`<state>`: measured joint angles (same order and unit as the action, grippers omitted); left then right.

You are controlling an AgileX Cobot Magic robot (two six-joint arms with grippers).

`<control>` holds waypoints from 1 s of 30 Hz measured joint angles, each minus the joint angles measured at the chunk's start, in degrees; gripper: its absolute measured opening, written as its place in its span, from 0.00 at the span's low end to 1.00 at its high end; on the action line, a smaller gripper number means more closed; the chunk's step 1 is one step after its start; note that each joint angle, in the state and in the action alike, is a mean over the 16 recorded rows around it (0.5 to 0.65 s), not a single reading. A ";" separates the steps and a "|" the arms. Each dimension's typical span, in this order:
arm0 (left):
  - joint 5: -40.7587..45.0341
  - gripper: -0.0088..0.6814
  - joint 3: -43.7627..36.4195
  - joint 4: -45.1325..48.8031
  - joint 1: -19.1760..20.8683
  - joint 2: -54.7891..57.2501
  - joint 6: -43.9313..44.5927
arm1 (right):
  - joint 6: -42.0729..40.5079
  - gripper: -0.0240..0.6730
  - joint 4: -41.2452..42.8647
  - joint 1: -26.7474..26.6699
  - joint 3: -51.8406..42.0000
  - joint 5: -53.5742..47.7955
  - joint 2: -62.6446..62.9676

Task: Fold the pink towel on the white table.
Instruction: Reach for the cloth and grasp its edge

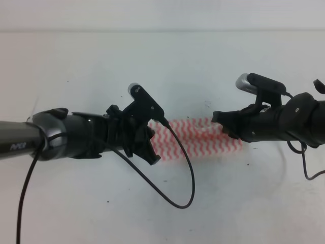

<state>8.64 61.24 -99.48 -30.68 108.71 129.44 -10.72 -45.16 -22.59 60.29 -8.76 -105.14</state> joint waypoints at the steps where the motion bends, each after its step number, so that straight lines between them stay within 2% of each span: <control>1: -0.07 0.01 0.13 0.00 0.00 0.00 0.00 | 0.00 0.01 0.00 0.01 0.06 0.01 0.05; 30: -1.25 0.01 1.19 0.00 0.00 0.07 0.11 | 0.00 0.01 0.03 -0.02 0.92 1.50 -1.00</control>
<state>7.39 62.43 -99.48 -30.68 108.78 129.55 -10.72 -45.13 -22.61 61.21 -7.27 -106.13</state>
